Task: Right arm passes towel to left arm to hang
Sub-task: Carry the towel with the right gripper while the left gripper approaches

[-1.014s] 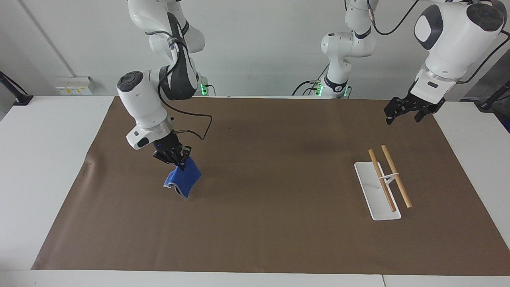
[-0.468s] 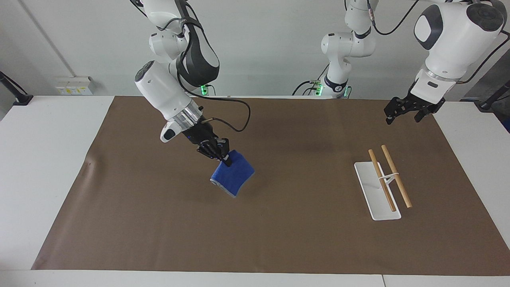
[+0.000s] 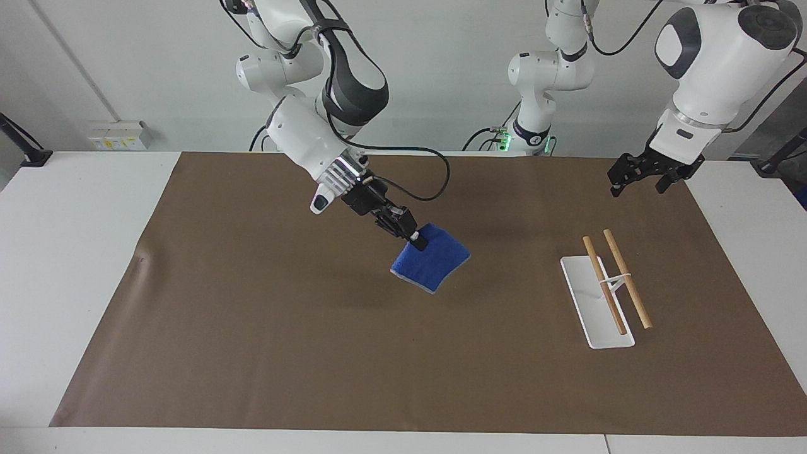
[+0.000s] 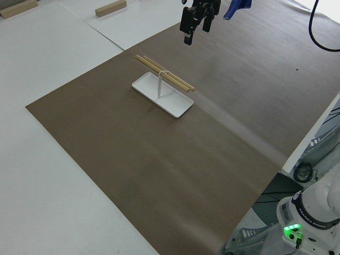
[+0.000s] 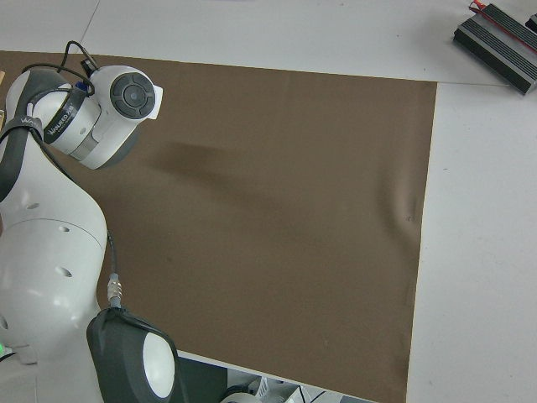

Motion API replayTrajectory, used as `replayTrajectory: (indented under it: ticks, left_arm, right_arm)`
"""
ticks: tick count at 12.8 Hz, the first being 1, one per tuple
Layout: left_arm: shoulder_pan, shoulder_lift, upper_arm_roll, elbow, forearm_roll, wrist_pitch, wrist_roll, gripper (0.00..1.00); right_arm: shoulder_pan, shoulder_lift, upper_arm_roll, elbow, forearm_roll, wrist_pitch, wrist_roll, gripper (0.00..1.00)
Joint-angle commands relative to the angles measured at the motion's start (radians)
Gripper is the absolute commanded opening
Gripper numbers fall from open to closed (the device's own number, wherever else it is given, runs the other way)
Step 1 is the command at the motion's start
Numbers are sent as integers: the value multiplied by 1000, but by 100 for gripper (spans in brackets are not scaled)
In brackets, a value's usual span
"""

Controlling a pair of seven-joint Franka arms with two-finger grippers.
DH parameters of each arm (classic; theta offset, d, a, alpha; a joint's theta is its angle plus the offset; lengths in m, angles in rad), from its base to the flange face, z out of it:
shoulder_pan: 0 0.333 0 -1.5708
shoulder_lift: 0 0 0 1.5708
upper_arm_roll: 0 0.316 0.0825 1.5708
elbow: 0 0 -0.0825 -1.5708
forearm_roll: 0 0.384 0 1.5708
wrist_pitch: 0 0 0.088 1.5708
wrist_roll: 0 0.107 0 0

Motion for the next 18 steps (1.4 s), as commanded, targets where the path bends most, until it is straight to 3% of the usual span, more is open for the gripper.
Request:
replayTrajectory:
  ticks: [1,4,7,12,18]
  left_arm:
    - [5,-30,-3,-38,18,10,0,100]
    - [3,-30,-3,-38,18,10,-1,100]
    - [-7,-30,-6,-38,18,19,0,100]
    - [-52,-49,-9,-64,17,-41,-41,100]
    - [-73,-46,-15,-76,9,108,-611,100]
  right_arm:
    - [-8,13,24,38,210,7,17,0]
    - [-8,13,38,52,329,13,90,0]
    - [19,21,50,73,361,60,162,0]
    - [113,100,50,161,392,169,187,0]
    - [123,99,50,161,389,173,187,0]
